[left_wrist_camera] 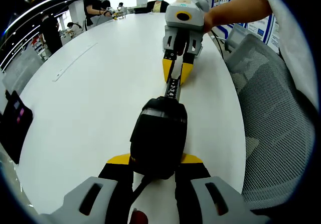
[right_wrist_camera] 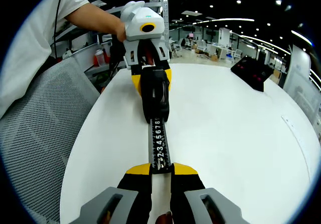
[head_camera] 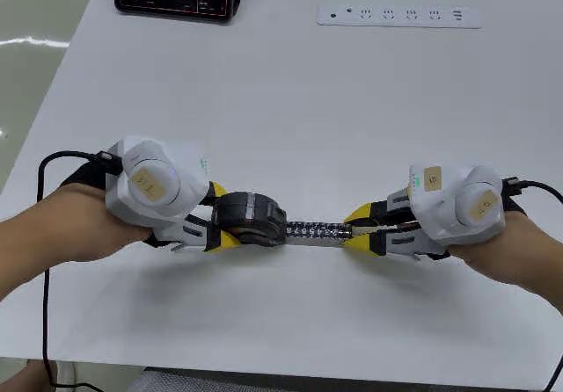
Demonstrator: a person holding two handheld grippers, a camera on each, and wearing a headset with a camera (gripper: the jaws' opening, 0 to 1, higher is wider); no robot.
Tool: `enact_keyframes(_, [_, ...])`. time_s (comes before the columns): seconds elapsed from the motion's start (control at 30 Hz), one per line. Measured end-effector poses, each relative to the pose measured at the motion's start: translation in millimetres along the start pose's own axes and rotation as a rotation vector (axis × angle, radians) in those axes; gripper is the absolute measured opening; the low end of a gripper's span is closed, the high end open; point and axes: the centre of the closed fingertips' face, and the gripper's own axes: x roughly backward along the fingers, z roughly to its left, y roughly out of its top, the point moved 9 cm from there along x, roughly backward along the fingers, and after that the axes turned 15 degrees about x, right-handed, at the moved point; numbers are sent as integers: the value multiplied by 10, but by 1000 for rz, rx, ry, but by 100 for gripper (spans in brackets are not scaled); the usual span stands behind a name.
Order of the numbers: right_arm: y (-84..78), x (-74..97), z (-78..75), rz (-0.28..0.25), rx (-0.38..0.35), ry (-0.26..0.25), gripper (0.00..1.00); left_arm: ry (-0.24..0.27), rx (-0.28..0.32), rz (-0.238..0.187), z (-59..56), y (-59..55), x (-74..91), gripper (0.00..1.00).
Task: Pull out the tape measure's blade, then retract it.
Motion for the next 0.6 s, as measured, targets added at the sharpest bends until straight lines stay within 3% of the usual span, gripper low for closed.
enact_keyframes(0.6, [-94,193,22,42,10,0,9,1,-7,5,-6,6,0,26])
